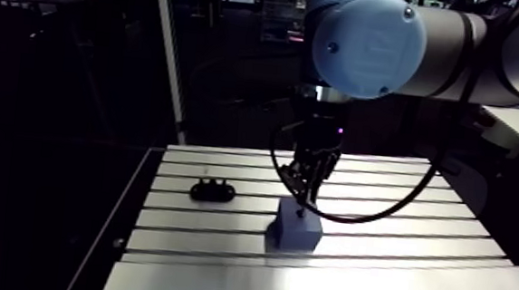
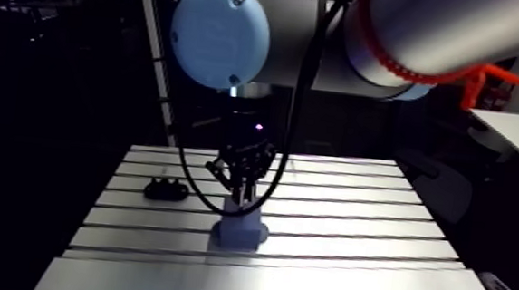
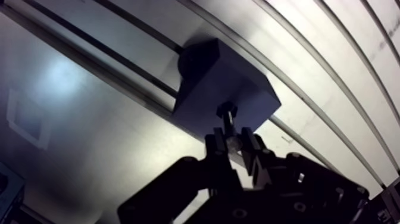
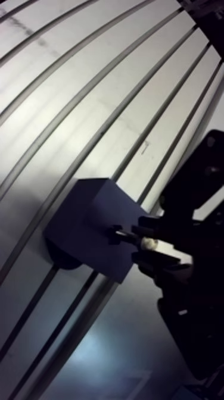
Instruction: Pick up the M10 bolt and insert it into the hex recess until seated.
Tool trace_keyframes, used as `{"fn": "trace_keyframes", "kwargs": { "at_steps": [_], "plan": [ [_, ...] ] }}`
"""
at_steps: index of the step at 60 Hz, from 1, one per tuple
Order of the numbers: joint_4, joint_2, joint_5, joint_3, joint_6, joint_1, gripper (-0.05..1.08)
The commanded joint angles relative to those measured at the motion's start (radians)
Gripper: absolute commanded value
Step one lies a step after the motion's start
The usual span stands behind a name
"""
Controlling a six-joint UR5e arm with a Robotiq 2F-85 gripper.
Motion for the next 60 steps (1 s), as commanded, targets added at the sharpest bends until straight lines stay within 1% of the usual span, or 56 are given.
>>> {"fn": "trace_keyframes", "kwargs": {
  "at_steps": [1,60],
  "plan": [
    [0.0,0.001,0.0,-0.004,0.0,0.001,0.85],
    [-0.002,0.016,0.003,-0.01,0.0,0.004,0.85]
  ]
}}
